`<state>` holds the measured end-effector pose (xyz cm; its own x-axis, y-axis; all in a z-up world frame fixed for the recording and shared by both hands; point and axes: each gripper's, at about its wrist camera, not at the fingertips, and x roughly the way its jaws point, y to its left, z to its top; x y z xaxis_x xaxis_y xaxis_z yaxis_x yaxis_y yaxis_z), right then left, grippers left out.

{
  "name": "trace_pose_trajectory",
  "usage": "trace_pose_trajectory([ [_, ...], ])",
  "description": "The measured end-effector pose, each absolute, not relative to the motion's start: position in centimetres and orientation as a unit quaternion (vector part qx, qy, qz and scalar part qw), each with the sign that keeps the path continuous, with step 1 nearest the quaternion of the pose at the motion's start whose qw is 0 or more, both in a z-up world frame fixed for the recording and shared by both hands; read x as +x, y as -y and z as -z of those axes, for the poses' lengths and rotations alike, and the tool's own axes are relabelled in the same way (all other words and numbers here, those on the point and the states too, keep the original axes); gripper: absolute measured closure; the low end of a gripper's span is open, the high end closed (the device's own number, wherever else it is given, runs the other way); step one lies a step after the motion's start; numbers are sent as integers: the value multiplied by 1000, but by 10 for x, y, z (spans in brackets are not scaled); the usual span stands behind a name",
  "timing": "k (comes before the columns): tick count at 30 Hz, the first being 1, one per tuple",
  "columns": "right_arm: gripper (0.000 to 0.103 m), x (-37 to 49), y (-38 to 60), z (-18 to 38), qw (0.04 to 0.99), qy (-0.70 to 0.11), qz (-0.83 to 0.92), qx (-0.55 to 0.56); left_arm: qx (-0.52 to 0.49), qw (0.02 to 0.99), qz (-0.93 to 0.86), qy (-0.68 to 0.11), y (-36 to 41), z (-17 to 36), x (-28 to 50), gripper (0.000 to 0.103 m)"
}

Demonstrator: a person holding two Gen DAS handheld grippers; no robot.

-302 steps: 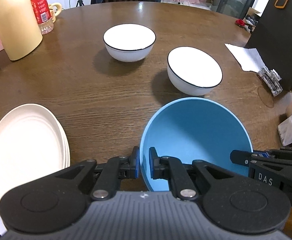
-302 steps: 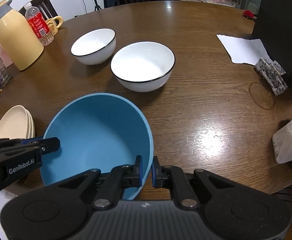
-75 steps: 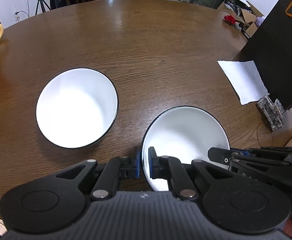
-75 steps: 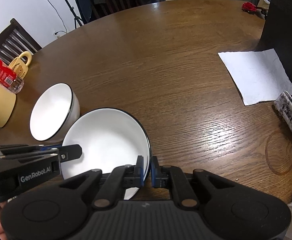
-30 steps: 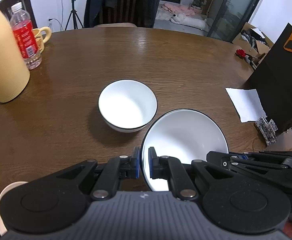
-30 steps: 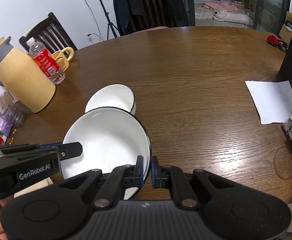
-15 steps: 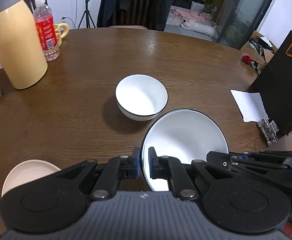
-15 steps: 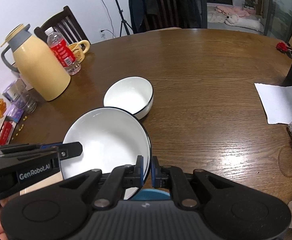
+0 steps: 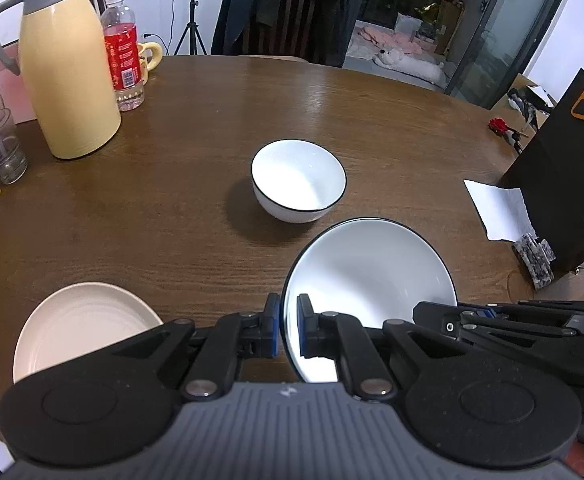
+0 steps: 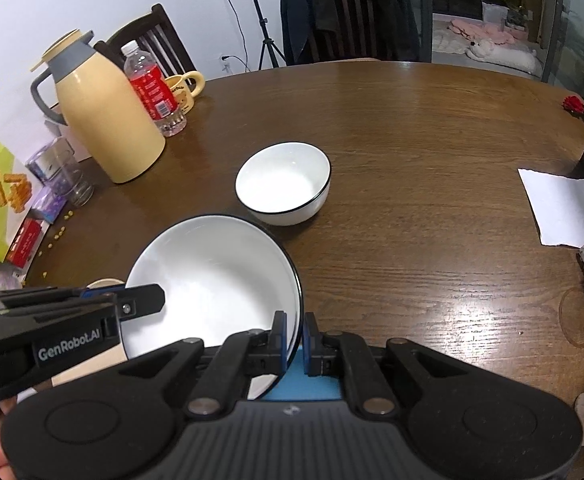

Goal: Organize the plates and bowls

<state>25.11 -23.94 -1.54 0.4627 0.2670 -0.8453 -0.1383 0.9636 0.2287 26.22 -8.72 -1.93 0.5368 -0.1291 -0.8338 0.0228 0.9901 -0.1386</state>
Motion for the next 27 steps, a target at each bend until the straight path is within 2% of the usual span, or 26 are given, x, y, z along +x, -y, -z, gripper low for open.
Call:
trace_pose_trajectory([
  [27, 96, 188, 257, 17, 853, -505, -112, 64, -53, 874, 51, -481, 107, 24, 205, 94],
])
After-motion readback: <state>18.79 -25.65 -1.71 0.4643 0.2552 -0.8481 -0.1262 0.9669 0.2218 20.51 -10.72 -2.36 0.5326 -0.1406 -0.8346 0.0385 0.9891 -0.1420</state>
